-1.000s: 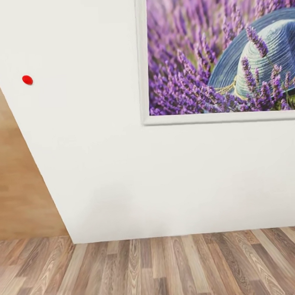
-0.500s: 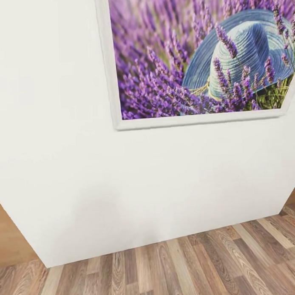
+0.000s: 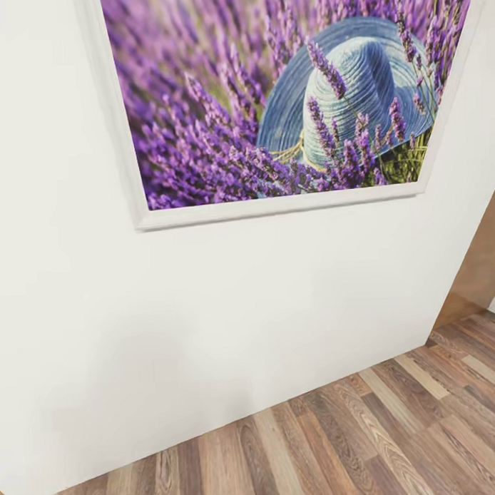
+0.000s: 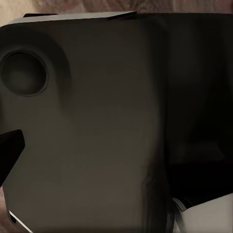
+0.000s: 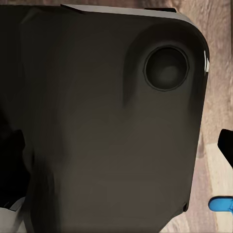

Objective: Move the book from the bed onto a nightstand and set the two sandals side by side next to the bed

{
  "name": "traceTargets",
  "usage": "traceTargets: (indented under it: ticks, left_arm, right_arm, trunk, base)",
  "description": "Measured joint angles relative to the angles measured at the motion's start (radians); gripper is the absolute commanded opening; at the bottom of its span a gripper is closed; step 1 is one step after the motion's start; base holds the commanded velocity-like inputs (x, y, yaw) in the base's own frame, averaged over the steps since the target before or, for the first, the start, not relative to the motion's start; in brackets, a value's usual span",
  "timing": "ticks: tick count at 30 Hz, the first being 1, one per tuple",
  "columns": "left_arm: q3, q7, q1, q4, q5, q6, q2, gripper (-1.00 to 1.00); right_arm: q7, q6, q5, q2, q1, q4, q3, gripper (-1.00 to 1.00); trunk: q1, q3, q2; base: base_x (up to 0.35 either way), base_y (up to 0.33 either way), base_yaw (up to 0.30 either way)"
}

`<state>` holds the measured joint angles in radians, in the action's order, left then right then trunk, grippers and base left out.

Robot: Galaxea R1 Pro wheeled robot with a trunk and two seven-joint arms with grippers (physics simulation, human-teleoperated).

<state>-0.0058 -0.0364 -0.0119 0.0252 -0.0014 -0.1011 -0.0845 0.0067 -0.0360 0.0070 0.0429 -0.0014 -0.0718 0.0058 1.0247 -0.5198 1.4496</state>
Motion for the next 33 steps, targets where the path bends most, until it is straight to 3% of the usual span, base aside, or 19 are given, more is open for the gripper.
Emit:
traceTargets:
  ticks: [11, 33]
  left_arm:
    - [0.0, 0.0, 0.0, 0.005, 0.0, 0.0, 0.0, 1.0]
    - [-0.001, 0.0, 0.0, 0.006, 0.0, 0.0, 0.0, 1.0]
  right_arm:
    - [0.0, 0.0, 0.0, 0.0, 0.0, 0.0, 0.0, 1.0]
    - [0.0, 0.0, 0.0, 0.0, 0.0, 0.0, 0.0, 1.0]
  trunk:
    - [0.0, 0.0, 0.0]
    - [0.0, 0.0, 0.0]
  base:
    - [0.142, -0.004, -0.285]
    - [0.017, 0.0, -0.285]
